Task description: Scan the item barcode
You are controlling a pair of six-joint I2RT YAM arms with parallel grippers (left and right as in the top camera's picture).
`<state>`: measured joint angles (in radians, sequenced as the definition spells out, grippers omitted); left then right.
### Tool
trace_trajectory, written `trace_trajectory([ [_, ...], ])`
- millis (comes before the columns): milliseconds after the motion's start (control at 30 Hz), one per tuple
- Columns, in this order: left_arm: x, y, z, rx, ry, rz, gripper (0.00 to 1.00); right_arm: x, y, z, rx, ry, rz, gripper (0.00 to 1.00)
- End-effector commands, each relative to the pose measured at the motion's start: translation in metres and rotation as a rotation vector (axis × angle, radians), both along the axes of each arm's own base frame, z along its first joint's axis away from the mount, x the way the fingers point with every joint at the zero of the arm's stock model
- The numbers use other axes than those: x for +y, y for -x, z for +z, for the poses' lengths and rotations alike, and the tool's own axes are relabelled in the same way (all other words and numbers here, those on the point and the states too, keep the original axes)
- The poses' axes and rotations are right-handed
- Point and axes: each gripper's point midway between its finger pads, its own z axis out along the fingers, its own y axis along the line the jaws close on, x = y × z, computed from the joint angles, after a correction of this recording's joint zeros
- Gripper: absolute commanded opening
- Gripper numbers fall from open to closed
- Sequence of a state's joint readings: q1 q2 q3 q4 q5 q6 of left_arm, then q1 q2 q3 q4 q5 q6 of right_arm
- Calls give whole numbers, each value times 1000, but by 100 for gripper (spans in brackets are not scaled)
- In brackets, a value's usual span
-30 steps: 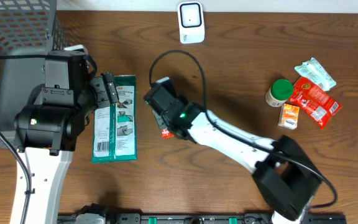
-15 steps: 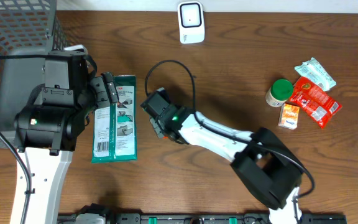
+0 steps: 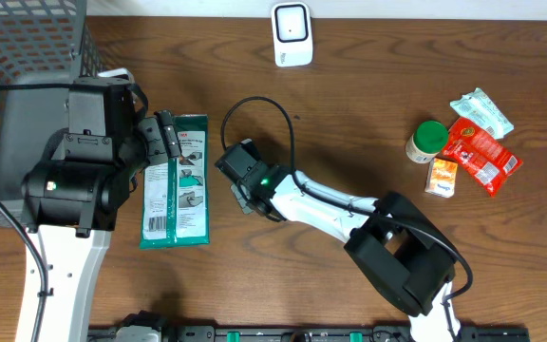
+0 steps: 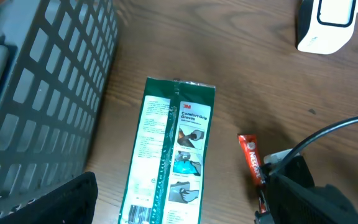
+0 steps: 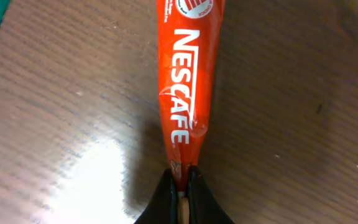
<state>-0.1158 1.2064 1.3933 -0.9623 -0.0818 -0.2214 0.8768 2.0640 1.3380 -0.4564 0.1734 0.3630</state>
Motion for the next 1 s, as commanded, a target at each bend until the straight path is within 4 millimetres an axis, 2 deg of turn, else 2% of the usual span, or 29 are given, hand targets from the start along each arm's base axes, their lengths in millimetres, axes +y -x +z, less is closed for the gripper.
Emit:
trace_trajectory([
  [0,2,0,1,-2,0,15,87,4,-4,27,59,-131,6,1],
  [200,2,0,1,-2,0,15,87,5,1,89,199,-424,165,1],
  [400,2,0,1,-2,-1,15,87,-11,20,141,408,-787,365,1],
  [600,2,0,1,-2,0,15,87,-40,28,188,453,-1094,530,3],
  [800,2,0,1,-2,0,15,87,-56,22,214,465,-1247,548,3],
  [967,2,0,1,-2,-1,15,87,-63,17,215,453,-1256,532,3],
])
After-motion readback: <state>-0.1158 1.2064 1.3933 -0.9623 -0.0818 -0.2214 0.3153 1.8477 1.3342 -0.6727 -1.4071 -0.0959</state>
